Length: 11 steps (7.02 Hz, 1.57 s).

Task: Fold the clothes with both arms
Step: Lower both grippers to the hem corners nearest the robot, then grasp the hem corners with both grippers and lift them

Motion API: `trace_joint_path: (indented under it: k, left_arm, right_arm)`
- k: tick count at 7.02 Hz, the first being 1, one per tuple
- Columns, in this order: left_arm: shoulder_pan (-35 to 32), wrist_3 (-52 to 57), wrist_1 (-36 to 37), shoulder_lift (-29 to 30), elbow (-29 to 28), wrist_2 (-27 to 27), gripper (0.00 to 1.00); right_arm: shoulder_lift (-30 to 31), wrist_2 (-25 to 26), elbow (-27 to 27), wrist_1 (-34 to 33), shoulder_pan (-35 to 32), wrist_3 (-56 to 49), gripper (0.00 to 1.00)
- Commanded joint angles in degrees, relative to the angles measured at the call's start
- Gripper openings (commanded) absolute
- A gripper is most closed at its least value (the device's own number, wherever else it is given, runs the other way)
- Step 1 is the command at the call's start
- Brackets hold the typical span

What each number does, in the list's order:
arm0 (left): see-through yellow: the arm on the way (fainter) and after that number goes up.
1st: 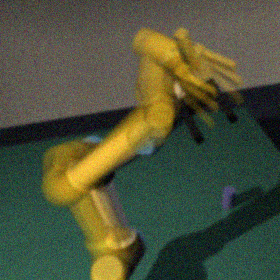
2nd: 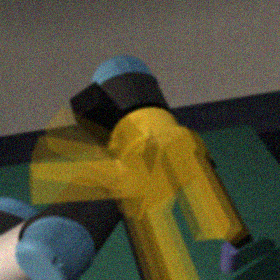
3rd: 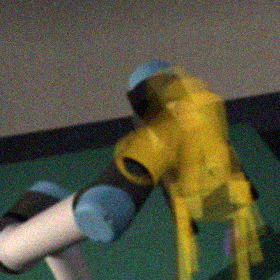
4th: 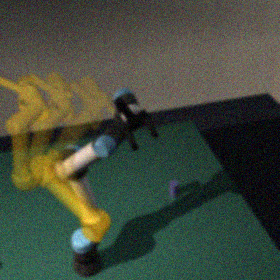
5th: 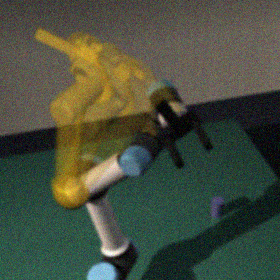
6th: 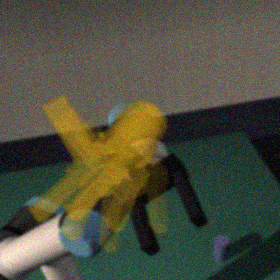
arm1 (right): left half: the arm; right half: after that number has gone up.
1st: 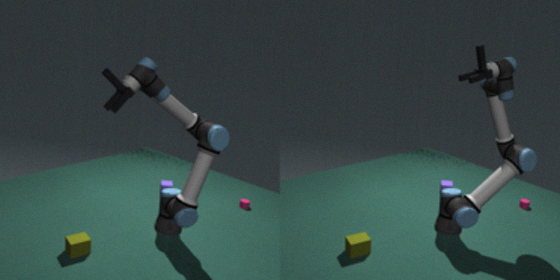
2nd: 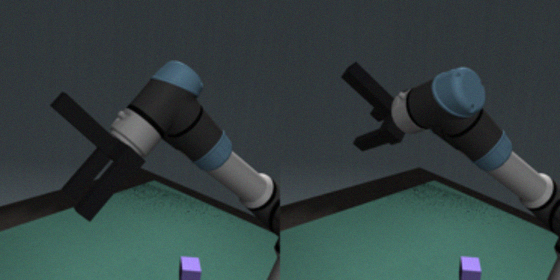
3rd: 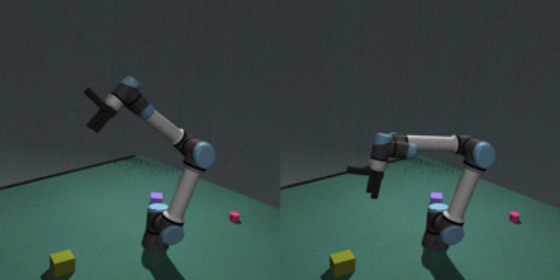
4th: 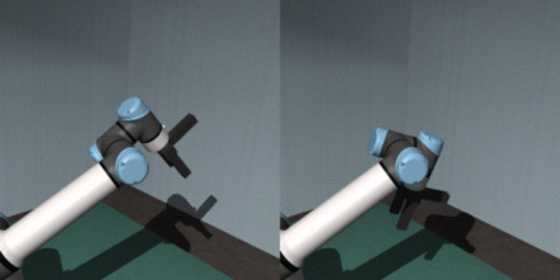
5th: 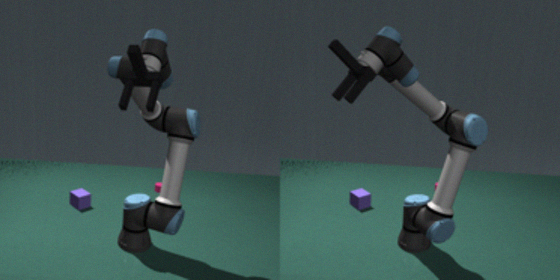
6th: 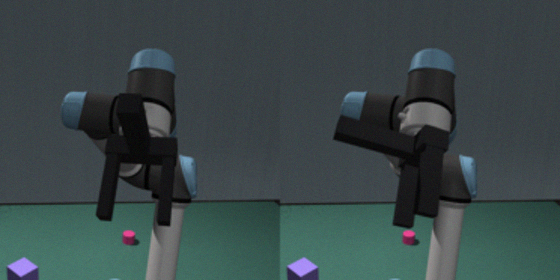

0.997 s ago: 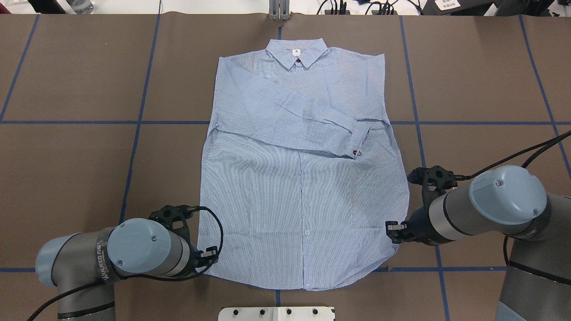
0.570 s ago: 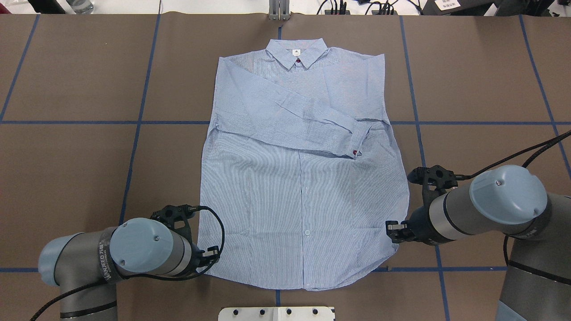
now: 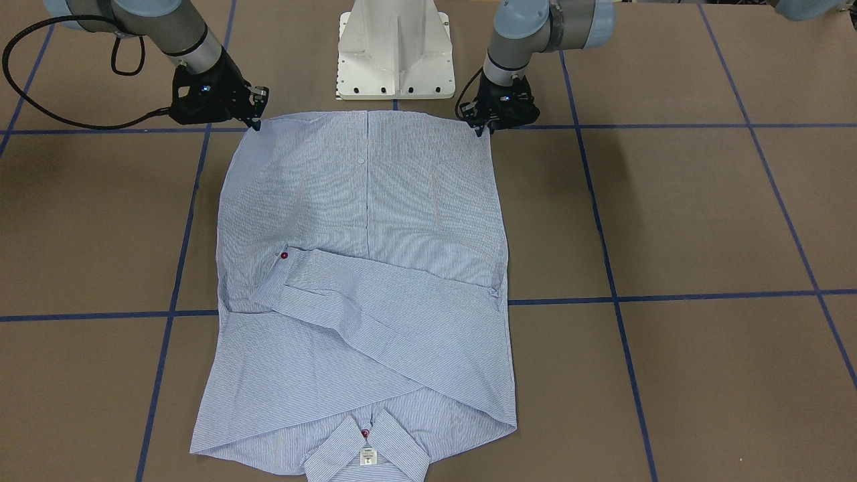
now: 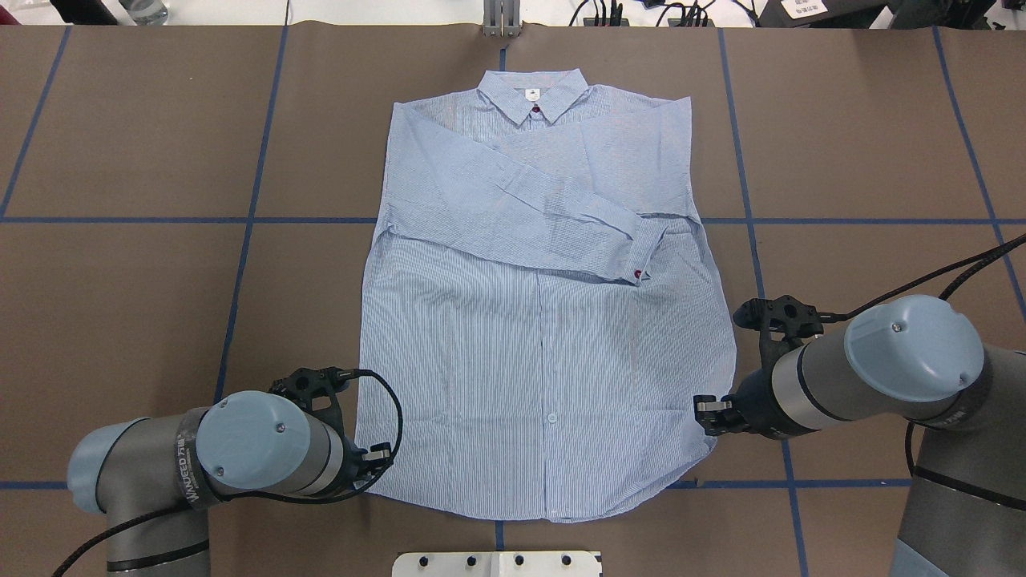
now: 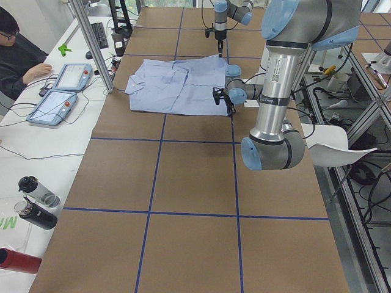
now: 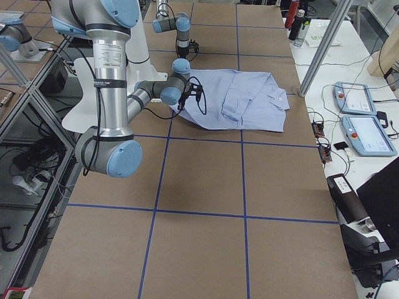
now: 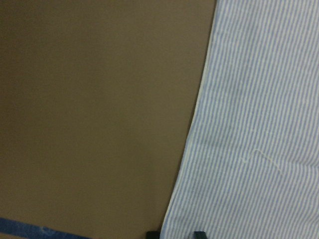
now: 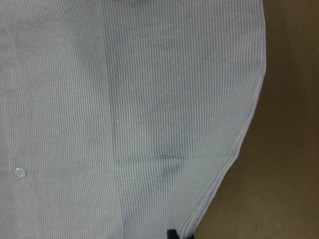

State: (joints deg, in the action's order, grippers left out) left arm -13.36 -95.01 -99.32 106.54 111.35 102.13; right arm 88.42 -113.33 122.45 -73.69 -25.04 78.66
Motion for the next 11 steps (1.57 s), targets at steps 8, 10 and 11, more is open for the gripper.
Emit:
trace_joint_path:
  k: [8, 10, 11]
  left_arm:
    - [-3.6, 0.9, 12.4, -1.2, 15.7, 0.4, 0.0]
    - [-3.9, 1.3, 18.9, -1.8, 18.8, 0.8, 0.0]
    - [-4.0, 2.1, 21.8, -2.0, 20.9, 0.9, 0.0]
  right_arm:
    - [-2.6, -7.6, 2.5, 0.2, -3.4, 0.3, 0.0]
    - [-2.6, -11.6, 3.2, 0.2, -5.2, 0.9, 0.0]
    - [-2.5, -14.3, 3.8, 0.1, -6.3, 1.0, 0.0]
